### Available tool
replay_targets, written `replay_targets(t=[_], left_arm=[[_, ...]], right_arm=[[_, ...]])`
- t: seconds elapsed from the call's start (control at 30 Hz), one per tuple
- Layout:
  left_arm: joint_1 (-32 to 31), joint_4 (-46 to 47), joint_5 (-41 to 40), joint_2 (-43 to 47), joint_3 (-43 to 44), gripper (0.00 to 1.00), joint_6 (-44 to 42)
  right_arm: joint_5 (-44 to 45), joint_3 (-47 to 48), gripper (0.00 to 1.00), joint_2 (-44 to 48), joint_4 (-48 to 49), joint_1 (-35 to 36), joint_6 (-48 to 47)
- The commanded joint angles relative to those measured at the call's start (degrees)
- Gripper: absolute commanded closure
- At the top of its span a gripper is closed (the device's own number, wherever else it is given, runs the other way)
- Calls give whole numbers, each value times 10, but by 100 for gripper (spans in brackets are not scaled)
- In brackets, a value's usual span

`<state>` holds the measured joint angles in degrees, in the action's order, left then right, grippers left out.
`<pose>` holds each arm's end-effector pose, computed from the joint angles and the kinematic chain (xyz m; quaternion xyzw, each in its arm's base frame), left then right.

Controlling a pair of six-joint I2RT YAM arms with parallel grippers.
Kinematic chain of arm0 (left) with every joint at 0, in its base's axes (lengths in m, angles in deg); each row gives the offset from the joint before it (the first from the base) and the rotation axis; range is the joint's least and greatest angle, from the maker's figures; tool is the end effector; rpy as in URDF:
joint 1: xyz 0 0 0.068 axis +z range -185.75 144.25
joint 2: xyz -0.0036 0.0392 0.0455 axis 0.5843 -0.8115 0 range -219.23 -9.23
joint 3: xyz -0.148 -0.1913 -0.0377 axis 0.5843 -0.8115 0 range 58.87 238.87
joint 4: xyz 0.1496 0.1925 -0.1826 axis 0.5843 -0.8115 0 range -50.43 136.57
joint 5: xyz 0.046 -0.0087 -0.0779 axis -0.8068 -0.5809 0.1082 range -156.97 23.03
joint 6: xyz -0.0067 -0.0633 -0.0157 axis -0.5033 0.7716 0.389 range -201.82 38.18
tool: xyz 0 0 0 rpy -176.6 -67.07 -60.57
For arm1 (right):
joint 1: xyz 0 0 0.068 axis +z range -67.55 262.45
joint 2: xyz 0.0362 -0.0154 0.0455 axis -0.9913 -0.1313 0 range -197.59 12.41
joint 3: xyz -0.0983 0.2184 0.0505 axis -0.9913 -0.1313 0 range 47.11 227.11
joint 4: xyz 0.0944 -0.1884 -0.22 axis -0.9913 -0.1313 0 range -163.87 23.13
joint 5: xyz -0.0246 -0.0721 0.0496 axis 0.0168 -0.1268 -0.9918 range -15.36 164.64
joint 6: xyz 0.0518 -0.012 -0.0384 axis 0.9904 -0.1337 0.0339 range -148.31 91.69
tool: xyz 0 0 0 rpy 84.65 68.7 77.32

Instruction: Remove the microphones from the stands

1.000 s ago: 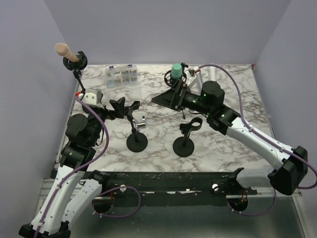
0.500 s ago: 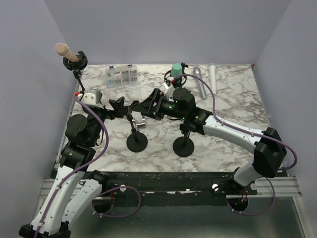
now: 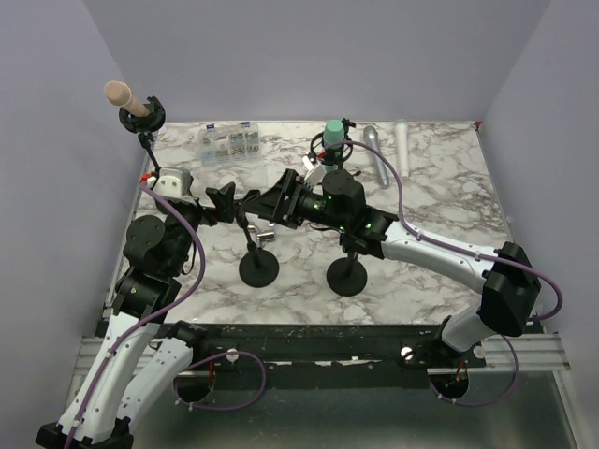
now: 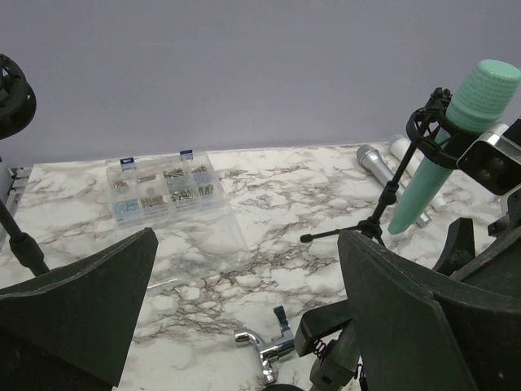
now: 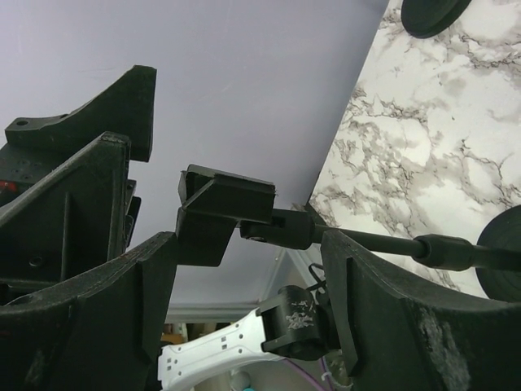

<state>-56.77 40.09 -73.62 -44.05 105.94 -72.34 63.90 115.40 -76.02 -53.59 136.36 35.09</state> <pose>0.2102 -0.0743 0.3805 0.0245 0.6705 -0.1572 0.7247 0.2460 0.3540 0.2897 -0.0003 0.7475 0.6006 0.2839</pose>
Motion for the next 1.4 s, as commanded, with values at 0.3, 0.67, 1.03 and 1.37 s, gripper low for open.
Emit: replay_targets(t=[0.3, 0.67, 1.03, 1.37], left_arm=[[0, 6, 0, -4, 0, 3, 5], [1, 5, 2, -4, 0, 3, 8], [0, 5, 3, -3, 1, 3, 10], [0, 4, 6, -7, 2, 3, 12]], right_arm=[[15, 33, 34, -6, 0, 6, -12], [5, 17, 51, -32, -4, 10, -10], [23, -67, 53, -32, -6, 11, -4], [21, -133, 53, -60, 20, 11, 3]])
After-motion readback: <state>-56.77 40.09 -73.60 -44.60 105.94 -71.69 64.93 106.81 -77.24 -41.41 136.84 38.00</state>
